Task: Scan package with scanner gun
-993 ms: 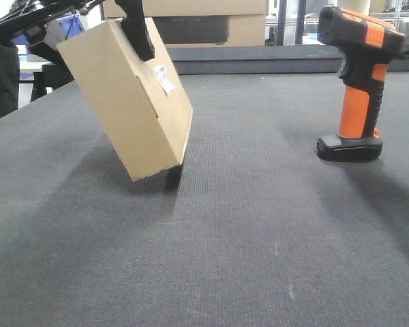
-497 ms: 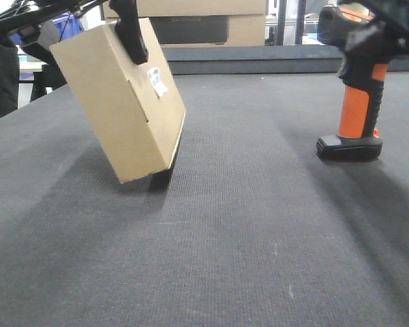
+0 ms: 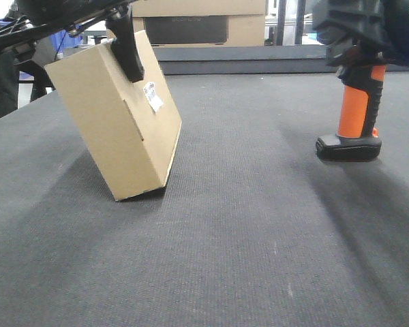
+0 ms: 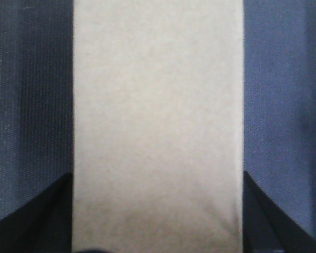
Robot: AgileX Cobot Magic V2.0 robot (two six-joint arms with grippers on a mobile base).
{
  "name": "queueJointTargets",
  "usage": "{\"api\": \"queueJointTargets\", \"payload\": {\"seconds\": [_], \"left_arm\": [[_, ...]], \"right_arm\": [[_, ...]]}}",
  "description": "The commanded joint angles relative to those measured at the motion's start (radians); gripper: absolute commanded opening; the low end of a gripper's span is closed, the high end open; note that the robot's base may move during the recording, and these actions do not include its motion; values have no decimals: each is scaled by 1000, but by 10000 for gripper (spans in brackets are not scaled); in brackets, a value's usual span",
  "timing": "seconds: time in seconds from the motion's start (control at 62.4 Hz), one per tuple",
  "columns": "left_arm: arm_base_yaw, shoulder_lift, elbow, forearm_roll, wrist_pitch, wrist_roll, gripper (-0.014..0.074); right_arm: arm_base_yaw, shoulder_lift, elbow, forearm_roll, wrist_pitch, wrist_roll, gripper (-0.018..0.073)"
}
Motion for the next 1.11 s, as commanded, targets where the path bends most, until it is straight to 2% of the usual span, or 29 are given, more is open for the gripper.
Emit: {"api": "queueJointTargets", "payload": {"seconds": [0.0, 0.16, 0.304, 0.497, 0.657, 0.929, 1.09], "left_arm": [[-5, -12, 3, -1, -15, -4, -111], [-5, -12, 3, -1, -15, -4, -111], [-5, -12, 3, -1, -15, -4, -111], [-5, -12, 3, -1, -20, -4, -111], [-5, -12, 3, -1, -31, -4, -111], [-5, -12, 3, -1, -41, -4, -111], [-5, -12, 3, -1, -66, -4, -111]], "right_arm": [[2, 2, 39, 4, -122, -22, -141], [4, 2, 131, 29, -345, -22, -141], [4, 2, 140, 47, -360, -13, -141], [4, 6, 140, 59, -360, 137, -141], [4, 32, 142, 98, -399, 141, -141], [55, 108, 199, 98, -650, 141, -141], [60, 166, 197, 98, -680, 141, -141]]}}
